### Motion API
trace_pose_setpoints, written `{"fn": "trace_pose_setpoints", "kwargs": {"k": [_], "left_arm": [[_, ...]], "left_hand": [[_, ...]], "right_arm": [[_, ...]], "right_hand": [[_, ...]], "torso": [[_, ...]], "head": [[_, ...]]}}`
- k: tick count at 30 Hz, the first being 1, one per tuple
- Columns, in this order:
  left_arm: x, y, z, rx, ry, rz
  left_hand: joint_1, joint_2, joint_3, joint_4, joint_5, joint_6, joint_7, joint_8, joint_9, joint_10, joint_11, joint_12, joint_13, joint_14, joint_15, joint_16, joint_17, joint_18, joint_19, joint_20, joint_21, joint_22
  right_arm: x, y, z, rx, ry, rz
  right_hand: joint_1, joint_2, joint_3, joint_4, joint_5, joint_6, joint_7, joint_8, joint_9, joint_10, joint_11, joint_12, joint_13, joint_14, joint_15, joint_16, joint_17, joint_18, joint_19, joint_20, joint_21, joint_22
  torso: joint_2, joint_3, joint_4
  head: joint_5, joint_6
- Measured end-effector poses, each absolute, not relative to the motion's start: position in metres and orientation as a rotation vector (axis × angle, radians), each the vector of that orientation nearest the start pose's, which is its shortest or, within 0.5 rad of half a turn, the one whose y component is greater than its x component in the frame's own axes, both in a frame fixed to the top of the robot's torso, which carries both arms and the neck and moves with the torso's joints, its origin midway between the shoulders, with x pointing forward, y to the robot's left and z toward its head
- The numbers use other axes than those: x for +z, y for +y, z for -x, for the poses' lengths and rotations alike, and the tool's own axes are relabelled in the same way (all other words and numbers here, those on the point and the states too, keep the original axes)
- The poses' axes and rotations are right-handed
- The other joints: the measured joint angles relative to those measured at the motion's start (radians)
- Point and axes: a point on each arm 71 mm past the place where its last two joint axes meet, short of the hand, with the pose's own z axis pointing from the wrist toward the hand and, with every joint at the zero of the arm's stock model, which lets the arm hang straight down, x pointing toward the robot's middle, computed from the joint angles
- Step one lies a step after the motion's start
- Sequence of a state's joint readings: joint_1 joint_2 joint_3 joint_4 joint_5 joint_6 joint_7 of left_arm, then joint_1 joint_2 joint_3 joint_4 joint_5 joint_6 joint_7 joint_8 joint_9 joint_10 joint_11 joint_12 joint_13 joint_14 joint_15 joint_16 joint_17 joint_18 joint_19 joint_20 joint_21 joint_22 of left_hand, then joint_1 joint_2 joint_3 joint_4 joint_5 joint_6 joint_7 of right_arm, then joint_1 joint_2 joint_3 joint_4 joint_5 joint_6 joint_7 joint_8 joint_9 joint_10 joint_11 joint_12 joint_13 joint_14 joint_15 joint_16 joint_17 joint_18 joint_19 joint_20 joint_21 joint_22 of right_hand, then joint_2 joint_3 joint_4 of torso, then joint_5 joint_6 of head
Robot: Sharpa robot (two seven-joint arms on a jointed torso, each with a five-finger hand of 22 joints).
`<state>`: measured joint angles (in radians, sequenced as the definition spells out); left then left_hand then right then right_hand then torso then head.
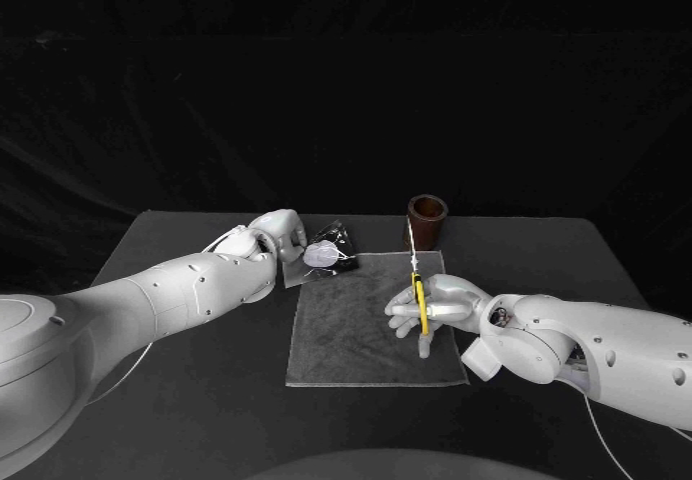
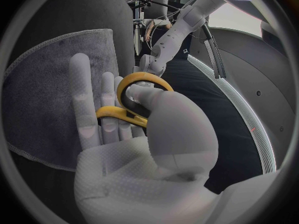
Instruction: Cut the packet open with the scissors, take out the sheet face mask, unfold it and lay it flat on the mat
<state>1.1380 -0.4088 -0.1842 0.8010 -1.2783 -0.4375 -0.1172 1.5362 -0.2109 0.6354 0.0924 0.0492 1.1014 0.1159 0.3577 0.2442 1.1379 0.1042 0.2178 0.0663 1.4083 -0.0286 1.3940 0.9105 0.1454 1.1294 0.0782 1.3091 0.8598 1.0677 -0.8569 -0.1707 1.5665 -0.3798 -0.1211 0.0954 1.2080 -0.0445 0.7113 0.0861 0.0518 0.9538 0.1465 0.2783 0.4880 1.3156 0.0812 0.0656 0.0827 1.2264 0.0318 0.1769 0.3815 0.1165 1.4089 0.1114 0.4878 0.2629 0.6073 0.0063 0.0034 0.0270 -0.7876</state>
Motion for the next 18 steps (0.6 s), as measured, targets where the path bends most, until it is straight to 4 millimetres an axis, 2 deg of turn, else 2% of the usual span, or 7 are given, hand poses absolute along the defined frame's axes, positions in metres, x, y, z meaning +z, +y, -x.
{"fn": "trace_pose_setpoints", "kwargs": {"k": [2,4,6,8,13,18], "left_arm": [[-0.286,0.202,-0.563,-0.371,1.726,0.099],[-0.284,0.203,-0.561,-0.394,1.725,0.114],[-0.278,0.203,-0.560,-0.426,1.719,0.129],[-0.269,0.203,-0.560,-0.454,1.706,0.138],[-0.234,0.207,-0.563,-0.516,1.658,0.151],[-0.209,0.211,-0.559,-0.561,1.637,0.157]], "left_hand": [[-0.009,-0.001,0.011,-0.008,-0.003,0.007,-0.003,0.002,0.000,0.042,-0.007,0.000,0.000,0.003,0.000,0.000,0.004,0.000,0.000,0.000,0.000,0.001],[-0.014,-0.003,0.015,-0.013,-0.003,0.011,-0.004,0.004,0.001,0.092,-0.016,0.000,0.029,0.005,0.002,0.000,0.005,0.000,0.000,0.000,0.000,0.003],[-0.023,0.002,0.027,-0.025,-0.003,0.009,-0.002,0.007,0.049,0.100,-0.018,-0.003,0.037,0.005,0.002,0.000,0.008,-0.001,0.003,-0.003,0.005,0.006],[-0.033,0.002,0.033,-0.031,-0.003,0.009,-0.001,0.009,0.063,0.153,-0.033,-0.006,0.037,0.006,0.002,0.000,0.011,-0.001,0.003,-0.003,0.006,0.006],[-0.047,0.003,0.044,-0.042,-0.003,0.009,-0.002,0.009,0.069,0.155,-0.034,-0.006,0.037,0.007,0.004,0.000,0.019,-0.001,0.003,-0.003,0.006,0.009],[-0.049,0.004,0.048,-0.046,-0.003,0.009,-0.002,0.009,0.071,0.155,-0.034,-0.006,0.038,0.011,0.000,0.004,0.024,-0.007,0.003,-0.003,0.006,0.013]], "right_arm": [[-0.295,-0.191,-0.414,1.312,2.127,-0.883],[-0.295,-0.191,-0.414,1.310,2.126,-0.884],[-0.296,-0.192,-0.415,1.306,2.125,-0.885],[-0.296,-0.193,-0.416,1.302,2.123,-0.887],[-0.297,-0.196,-0.418,1.292,2.117,-0.891],[-0.297,-0.197,-0.418,1.286,2.114,-0.893]], "right_hand": [[0.000,0.000,0.000,0.000,0.000,0.000,0.000,0.000,0.000,0.000,0.000,0.000,0.000,0.000,0.000,0.000,0.000,0.000,0.000,0.000,0.000,0.000],[0.000,0.000,0.001,0.001,0.000,0.000,0.000,0.000,0.000,0.000,0.000,0.000,0.000,0.000,0.000,0.000,0.000,0.000,0.000,0.000,-0.004,-0.001],[0.000,0.000,0.002,0.002,0.000,0.000,0.000,0.000,0.000,0.000,0.000,0.000,0.001,0.000,0.000,0.000,0.002,0.000,0.000,0.000,-0.007,-0.002],[0.000,0.000,0.002,0.002,0.000,0.000,0.000,0.000,0.001,0.000,0.000,0.000,0.001,0.000,0.000,0.000,0.003,0.000,0.000,0.000,-0.007,-0.002],[0.000,0.000,0.002,0.002,0.000,0.000,0.000,0.000,0.001,0.000,0.000,0.000,0.001,0.000,0.000,0.000,0.003,0.000,0.000,0.000,-0.007,-0.002],[0.000,0.000,0.003,0.000,0.000,0.000,0.000,0.000,0.001,0.000,0.000,0.000,0.001,0.000,0.000,0.000,0.003,0.000,0.000,0.000,-0.007,-0.002]], "torso": [[0.000,0.0000,0.0000],[0.000,-0.0001,0.0000],[0.000,0.0000,0.0001],[-0.001,0.0000,0.0002],[-0.002,0.0010,0.0008],[-0.002,0.0009,0.0008]], "head": [[0.000,0.001],[0.000,0.003],[-0.001,0.004],[-0.001,0.005],[0.001,0.009],[0.002,0.014]]}}
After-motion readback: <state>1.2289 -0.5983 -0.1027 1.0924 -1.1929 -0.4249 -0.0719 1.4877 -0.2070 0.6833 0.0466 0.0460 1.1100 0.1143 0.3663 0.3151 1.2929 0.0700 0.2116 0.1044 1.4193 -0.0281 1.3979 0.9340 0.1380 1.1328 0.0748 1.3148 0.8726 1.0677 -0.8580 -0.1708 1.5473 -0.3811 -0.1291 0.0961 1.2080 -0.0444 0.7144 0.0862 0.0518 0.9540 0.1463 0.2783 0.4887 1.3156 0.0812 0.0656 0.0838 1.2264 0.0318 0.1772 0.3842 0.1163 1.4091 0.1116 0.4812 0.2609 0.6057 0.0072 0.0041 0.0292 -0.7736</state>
